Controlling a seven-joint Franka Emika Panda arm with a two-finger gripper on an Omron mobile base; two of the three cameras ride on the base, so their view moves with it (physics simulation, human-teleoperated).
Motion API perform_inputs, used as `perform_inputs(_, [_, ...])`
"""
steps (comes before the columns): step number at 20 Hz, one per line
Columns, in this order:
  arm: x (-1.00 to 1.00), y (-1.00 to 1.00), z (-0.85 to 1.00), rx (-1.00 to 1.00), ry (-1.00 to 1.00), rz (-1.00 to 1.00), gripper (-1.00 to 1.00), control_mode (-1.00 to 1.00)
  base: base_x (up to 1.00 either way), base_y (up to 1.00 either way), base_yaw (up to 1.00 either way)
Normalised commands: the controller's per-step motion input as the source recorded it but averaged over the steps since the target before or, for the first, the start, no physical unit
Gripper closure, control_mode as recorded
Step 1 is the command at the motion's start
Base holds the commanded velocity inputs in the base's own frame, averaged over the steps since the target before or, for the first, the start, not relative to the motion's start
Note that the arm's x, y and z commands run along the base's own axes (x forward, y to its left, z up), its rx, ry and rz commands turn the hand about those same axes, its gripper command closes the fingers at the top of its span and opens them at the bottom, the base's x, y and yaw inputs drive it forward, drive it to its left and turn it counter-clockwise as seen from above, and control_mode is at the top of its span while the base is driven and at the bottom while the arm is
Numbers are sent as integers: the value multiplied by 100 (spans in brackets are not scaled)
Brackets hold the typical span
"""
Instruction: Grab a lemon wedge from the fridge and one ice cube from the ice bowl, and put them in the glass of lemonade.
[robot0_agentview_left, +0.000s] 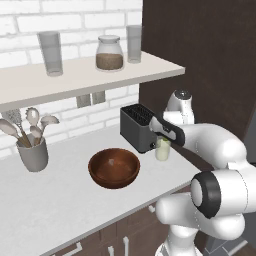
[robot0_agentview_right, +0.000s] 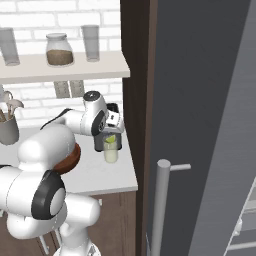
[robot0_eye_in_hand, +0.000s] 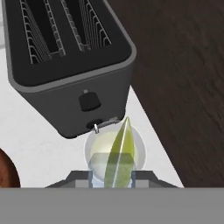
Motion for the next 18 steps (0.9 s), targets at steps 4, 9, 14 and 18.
perform_inputs(4, [1,0,0,0,3,0,100,-100,0,0,0])
perform_inputs(9, [8,0,0,0,10,0,100,-100,0,0,0])
perform_inputs(14, [2,0,0,0,12,0,100,-100,0,0,0])
perform_inputs(18, [18,0,0,0,9,0,100,-100,0,0,0])
